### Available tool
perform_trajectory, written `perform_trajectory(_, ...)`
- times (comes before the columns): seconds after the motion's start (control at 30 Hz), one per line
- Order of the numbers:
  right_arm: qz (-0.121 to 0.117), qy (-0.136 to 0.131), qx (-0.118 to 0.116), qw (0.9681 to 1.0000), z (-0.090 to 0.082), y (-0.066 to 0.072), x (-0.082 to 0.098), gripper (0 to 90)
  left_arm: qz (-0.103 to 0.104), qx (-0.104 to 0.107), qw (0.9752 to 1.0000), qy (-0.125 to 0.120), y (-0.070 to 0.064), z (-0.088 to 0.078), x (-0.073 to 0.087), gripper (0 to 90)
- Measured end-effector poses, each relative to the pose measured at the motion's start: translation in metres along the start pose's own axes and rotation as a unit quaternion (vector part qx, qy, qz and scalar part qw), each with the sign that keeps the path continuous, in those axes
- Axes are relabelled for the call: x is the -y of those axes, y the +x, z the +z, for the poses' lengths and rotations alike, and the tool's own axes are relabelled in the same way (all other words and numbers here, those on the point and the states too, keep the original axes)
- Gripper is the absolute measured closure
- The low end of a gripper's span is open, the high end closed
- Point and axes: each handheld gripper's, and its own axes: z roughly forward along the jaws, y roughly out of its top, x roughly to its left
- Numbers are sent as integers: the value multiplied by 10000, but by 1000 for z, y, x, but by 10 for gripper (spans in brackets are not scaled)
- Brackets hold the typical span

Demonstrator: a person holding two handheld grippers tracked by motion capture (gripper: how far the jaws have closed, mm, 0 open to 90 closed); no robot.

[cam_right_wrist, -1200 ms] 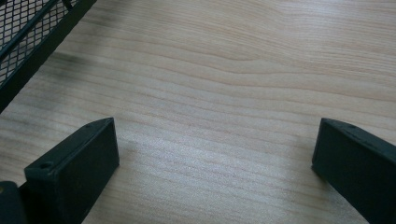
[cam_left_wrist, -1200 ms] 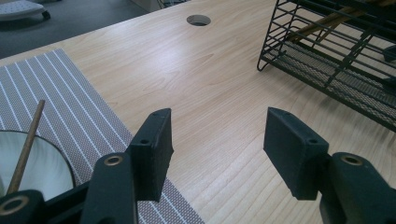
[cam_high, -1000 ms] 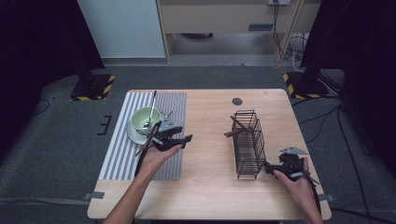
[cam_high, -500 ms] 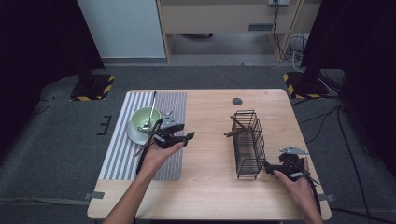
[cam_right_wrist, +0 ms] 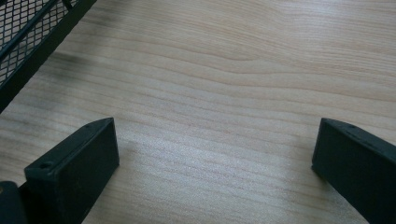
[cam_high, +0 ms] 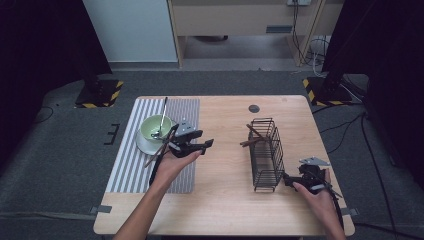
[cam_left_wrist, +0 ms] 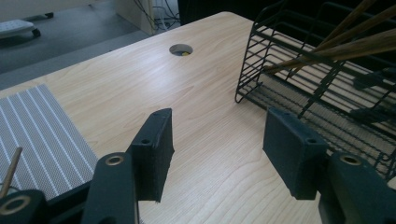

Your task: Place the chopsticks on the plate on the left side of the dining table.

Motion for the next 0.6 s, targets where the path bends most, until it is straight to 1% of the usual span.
perform_trajectory(0.23,-1,-1,0,10000,0,0,0,6,143,98,9998,-13,-13,3,-13,427)
perform_trajectory(0.4,-1,-1,-1,10000,0,0,0,6,99,192,9997,-74,-18,9,-21,433)
perform_trajectory(0.53,1,0,-1,10000,0,0,0,6,173,272,9994,-93,-24,11,-29,441)
perform_trajectory(0.6,0,0,0,10000,0,0,0,6,177,318,9993,-119,-27,11,-34,448)
